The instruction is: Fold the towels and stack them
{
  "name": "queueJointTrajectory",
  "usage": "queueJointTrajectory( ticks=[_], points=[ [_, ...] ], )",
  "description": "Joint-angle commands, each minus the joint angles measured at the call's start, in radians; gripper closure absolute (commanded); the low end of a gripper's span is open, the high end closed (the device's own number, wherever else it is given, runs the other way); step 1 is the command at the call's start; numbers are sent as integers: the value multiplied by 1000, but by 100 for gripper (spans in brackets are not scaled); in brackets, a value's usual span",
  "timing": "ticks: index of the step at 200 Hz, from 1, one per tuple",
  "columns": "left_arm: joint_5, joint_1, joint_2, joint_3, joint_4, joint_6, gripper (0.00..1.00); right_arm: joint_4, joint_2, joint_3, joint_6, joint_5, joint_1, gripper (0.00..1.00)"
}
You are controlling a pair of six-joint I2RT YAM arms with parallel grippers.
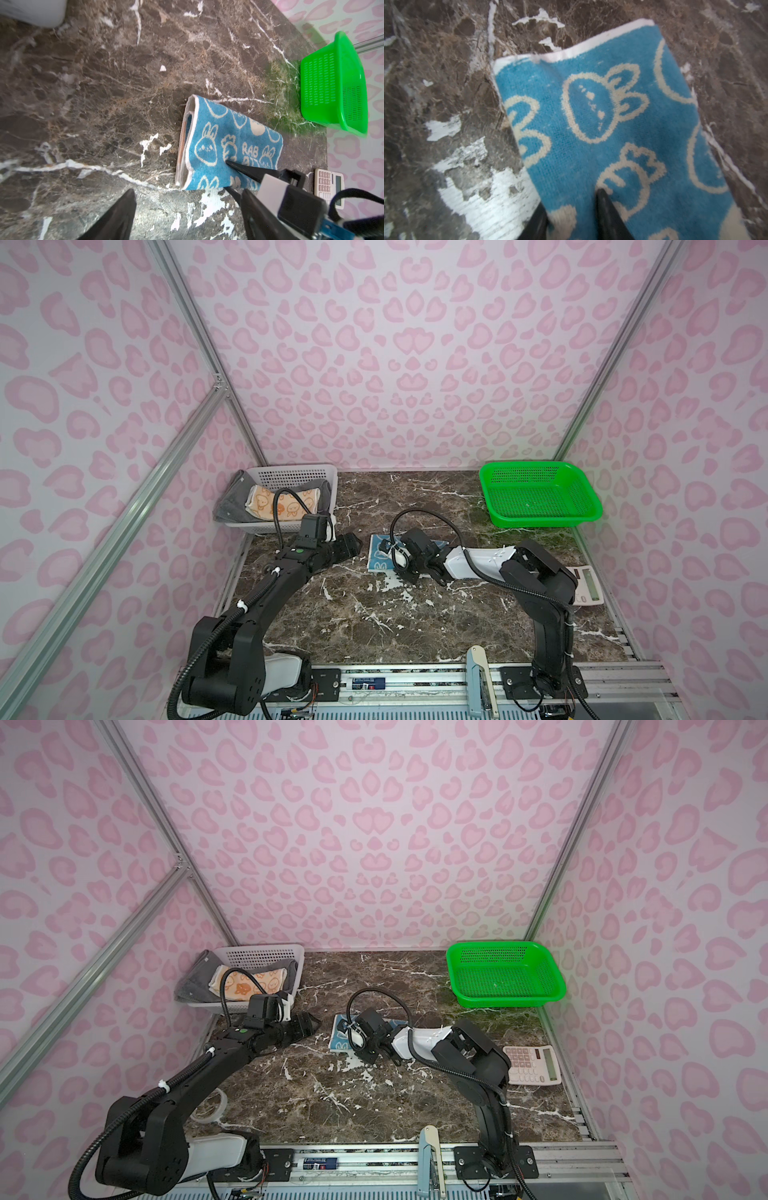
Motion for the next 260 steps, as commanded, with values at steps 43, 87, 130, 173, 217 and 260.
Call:
queueJointTrajectory(
  ticks=[43,87,130,173,217,260],
  points=[
    [117,-49,138,-35,202,-130,19,62,-34,-76,89,-180,-77,99],
    [191,-62,234,-72,380,-245,19,177,-68,-129,170,-312,-135,100],
    [241,-86,323,-69,517,-327,19,247,-81,-159,213,-374,-162,100],
    [244,-108,382,-59,562,-363,19,269,-79,-168,226,-404,-173,100],
    [232,-110,432,-49,574,-367,21,303,-83,-192,239,-429,-191,100],
    [260,-114,472,-13,590,-377,31,308,-79,-196,234,-439,-191,100]
  ],
)
